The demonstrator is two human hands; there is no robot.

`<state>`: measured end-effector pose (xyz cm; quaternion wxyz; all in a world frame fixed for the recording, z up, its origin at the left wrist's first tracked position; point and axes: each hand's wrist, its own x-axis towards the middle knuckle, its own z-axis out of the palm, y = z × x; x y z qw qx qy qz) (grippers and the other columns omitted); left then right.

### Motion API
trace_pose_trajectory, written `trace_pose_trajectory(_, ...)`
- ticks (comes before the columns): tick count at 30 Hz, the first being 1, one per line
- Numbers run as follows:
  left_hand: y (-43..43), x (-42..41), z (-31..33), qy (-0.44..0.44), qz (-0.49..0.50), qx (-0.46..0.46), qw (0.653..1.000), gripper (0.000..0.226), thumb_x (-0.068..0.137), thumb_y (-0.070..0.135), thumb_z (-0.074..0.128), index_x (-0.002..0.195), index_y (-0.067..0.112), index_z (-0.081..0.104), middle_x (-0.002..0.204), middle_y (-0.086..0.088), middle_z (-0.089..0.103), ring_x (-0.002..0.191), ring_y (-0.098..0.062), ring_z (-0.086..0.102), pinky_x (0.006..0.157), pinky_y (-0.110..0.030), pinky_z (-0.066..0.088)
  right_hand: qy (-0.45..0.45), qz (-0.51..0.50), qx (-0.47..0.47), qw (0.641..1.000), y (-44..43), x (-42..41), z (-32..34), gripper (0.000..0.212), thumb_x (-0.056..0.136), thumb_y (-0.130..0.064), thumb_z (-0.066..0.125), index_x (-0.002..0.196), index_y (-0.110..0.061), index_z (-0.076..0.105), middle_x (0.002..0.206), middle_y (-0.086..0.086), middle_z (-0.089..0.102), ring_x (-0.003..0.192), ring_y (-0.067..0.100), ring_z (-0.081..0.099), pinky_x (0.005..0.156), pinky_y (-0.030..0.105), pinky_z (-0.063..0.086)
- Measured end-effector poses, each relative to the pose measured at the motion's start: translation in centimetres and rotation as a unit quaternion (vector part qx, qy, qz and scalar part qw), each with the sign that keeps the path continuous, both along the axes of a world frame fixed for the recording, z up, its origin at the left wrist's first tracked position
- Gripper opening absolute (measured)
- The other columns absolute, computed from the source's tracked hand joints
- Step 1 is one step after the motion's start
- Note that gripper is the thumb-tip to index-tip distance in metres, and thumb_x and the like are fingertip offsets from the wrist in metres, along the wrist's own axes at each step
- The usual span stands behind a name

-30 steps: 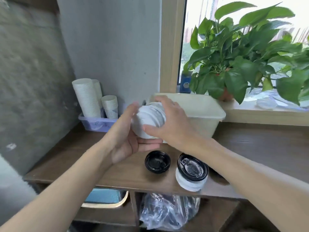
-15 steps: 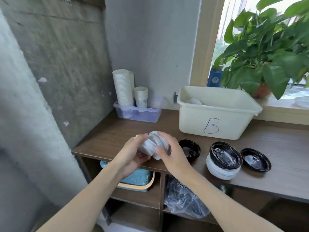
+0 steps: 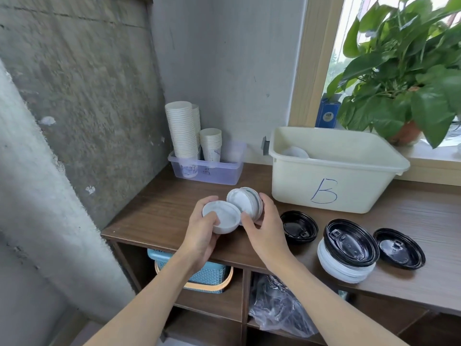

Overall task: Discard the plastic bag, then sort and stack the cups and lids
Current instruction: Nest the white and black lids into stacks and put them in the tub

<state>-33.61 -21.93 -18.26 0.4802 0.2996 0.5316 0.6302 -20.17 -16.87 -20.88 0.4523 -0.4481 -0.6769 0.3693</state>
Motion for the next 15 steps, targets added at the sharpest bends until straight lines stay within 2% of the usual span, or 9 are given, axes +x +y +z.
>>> trace_pose_trajectory(2, 0.3, -0.1, -0.4, 0.019, 0.0, 0.011, 1.0, 0.051, 0.087, -0.01, 0.04, 0.121, 0.023, 0.057, 0.114, -0.008, 0.059, 0.097, -0.022, 0.059, 0.079, -0.032, 0.055, -0.001, -0.011, 0.014, 1.0, 0.2, 0.2, -0.1, 0.05, 0.089, -0.021, 0.059, 0.135, -0.03, 0.041, 0.122, -0.007, 0.046, 0.112, 0.007, 0.049, 0.101, 0.036, 0.045)
trace_pose_trajectory(4, 0.5, -0.5, -1.1, 0.032, -0.003, 0.016, 0.999, 0.048, 0.092, -0.004, 0.049, 0.128, 0.027, 0.052, 0.119, -0.001, 0.061, 0.105, -0.017, 0.061, 0.087, -0.032, 0.055, 0.005, -0.037, 0.023, 0.999, 0.6, 0.3, 0.0, 0.048, 0.091, -0.014, 0.055, 0.135, -0.028, 0.044, 0.121, -0.005, 0.045, 0.111, 0.011, 0.05, 0.101, 0.037, 0.044)
trace_pose_trajectory(6, 0.7, -0.8, -1.8, 0.058, 0.007, 0.018, 0.998, 0.041, 0.093, 0.007, 0.059, 0.131, 0.022, 0.052, 0.123, -0.002, 0.063, 0.11, -0.018, 0.062, 0.096, -0.038, 0.053, 0.01, -0.061, 0.025, 0.998, 1.1, 0.3, -0.1, 0.045, 0.093, -0.012, 0.051, 0.136, -0.024, 0.047, 0.126, -0.001, 0.048, 0.115, 0.014, 0.049, 0.104, 0.038, 0.041)
trace_pose_trajectory(9, 0.6, -0.5, -1.9, 0.131, 0.006, 0.039, 0.991, 0.027, 0.084, 0.027, 0.069, 0.11, 0.018, 0.068, 0.107, -0.006, 0.073, 0.105, -0.027, 0.066, 0.096, -0.047, 0.052, 0.021, -0.081, 0.044, 0.996, 1.4, 0.3, -0.1, 0.039, 0.094, -0.01, 0.048, 0.131, -0.022, 0.053, 0.127, -0.003, 0.054, 0.116, 0.013, 0.051, 0.103, 0.034, 0.041)
trace_pose_trajectory(12, 0.7, -0.1, -1.9, 0.144, -0.009, 0.063, 0.988, 0.015, 0.089, 0.023, 0.07, 0.103, 0.019, 0.073, 0.101, -0.005, 0.075, 0.1, -0.024, 0.067, 0.094, -0.041, 0.052, 0.039, -0.093, 0.078, 0.992, 1.1, 0.4, 0.1, 0.034, 0.096, -0.009, 0.048, 0.123, -0.023, 0.061, 0.113, -0.009, 0.056, 0.106, 0.01, 0.054, 0.095, 0.015, 0.04)
trace_pose_trajectory(14, 0.7, 0.1, -2.1, 0.152, -0.013, 0.067, 0.986, 0.012, 0.091, 0.023, 0.068, 0.1, 0.019, 0.075, 0.102, -0.004, 0.074, 0.098, -0.019, 0.066, 0.091, -0.035, 0.051, 0.06, -0.114, 0.082, 0.988, 1.2, 0.4, 0.1, 0.032, 0.096, -0.006, 0.049, 0.121, -0.018, 0.064, 0.115, 0.0, 0.055, 0.103, 0.009, 0.052, 0.086, 0.002, 0.033)
trace_pose_trajectory(15, 0.7, 0.1, -2.1, 0.162, -0.013, 0.068, 0.984, 0.011, 0.09, 0.025, 0.068, 0.097, 0.02, 0.076, 0.104, -0.004, 0.073, 0.098, -0.017, 0.065, 0.088, -0.031, 0.05, 0.07, -0.123, 0.08, 0.987, 1.3, 0.4, 0.0, 0.031, 0.095, -0.005, 0.05, 0.121, -0.015, 0.065, 0.116, 0.004, 0.054, 0.103, 0.009, 0.051, 0.085, -0.001, 0.032)
